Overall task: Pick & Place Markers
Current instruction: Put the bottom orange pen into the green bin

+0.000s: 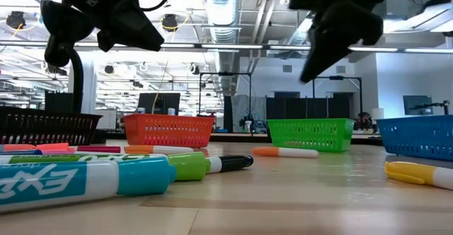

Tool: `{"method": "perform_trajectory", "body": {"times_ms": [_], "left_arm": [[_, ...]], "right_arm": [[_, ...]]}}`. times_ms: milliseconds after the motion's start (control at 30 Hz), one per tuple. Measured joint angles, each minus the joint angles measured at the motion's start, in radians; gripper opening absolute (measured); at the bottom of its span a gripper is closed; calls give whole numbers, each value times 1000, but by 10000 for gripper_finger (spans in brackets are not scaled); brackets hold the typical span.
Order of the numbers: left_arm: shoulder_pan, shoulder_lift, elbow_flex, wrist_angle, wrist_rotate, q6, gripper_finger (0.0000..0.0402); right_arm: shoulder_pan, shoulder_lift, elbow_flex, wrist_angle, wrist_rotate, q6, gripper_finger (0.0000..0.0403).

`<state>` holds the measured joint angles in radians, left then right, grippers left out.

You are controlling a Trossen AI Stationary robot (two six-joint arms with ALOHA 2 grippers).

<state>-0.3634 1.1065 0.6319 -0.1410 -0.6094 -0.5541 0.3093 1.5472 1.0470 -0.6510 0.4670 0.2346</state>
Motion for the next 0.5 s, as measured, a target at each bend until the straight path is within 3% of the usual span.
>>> {"method": "perform_trajectory", "body": {"times_ms": [200,300,500], "left_arm": [[0,0,0,2,0,0,99],[0,0,0,3,0,0,99],[0,1,-1,13,-2,7,99]], "right_arm": [[-140,135,-65,292,-152,-180,79],[-208,212,-25,311,-302,-137,115],[-236,274,60,234,-477,9,170]]}}
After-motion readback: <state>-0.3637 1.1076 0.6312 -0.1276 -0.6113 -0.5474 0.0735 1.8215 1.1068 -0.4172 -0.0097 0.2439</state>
